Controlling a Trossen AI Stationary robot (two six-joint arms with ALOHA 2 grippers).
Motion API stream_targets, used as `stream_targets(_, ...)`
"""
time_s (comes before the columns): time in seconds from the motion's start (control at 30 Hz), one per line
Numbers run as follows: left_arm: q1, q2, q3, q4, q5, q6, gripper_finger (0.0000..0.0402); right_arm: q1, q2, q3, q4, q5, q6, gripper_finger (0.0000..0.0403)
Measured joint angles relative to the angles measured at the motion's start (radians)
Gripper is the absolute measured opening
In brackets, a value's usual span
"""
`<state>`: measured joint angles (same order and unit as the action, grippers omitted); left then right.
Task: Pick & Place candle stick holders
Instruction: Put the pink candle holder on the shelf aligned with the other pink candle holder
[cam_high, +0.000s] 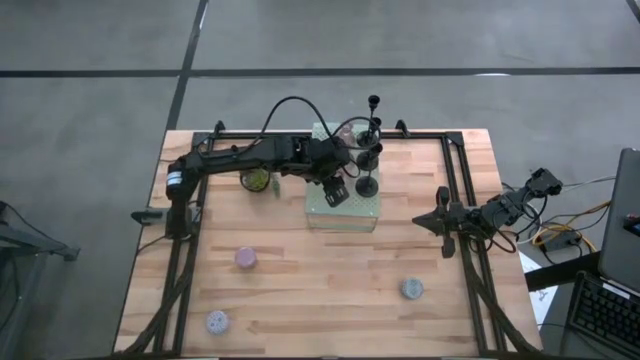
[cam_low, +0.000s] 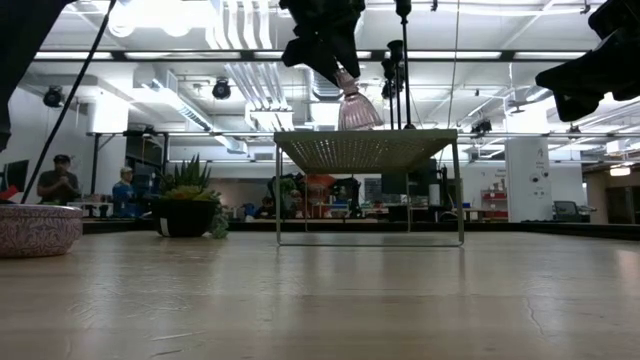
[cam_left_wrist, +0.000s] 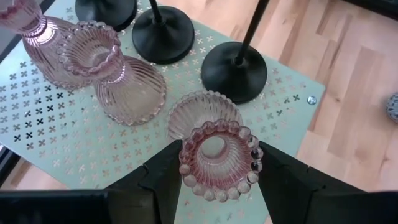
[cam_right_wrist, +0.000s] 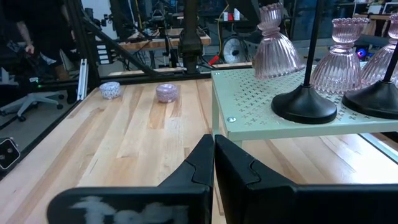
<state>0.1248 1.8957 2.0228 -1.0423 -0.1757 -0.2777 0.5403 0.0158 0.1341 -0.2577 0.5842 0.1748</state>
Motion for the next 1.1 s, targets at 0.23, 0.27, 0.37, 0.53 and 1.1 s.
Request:
stream_targets(0.23,0.004,0.002,0.000,-0.012,0.020,0.013,0.0188,0.000,0.000,0.000,0.000,0.000,-0.002,0.0008)
stream_targets(0.27,0.004,0.004,-0.003,-0.013,0.025,0.016,0.0188,0.000,0.000,0.000,0.000,0.000,-0.002,0.0008)
stream_targets(0.37,0.004,0.015,-0.016,-0.015,0.025,0.020,0.0188,0.000,0.000,0.000,0.000,0.000,-0.002,0.0008)
stream_targets(0.53,0.005,0.033,-0.015,-0.002,0.023,0.030,0.0188,0.000,0.000,0.000,0.000,0.000,0.000,0.0008)
stream_targets(1.1,0.007,0.047,-0.016,0.076,0.026,0.025,0.0188,0.000,0.000,0.000,0.000,0.000,-0.002,0.0008)
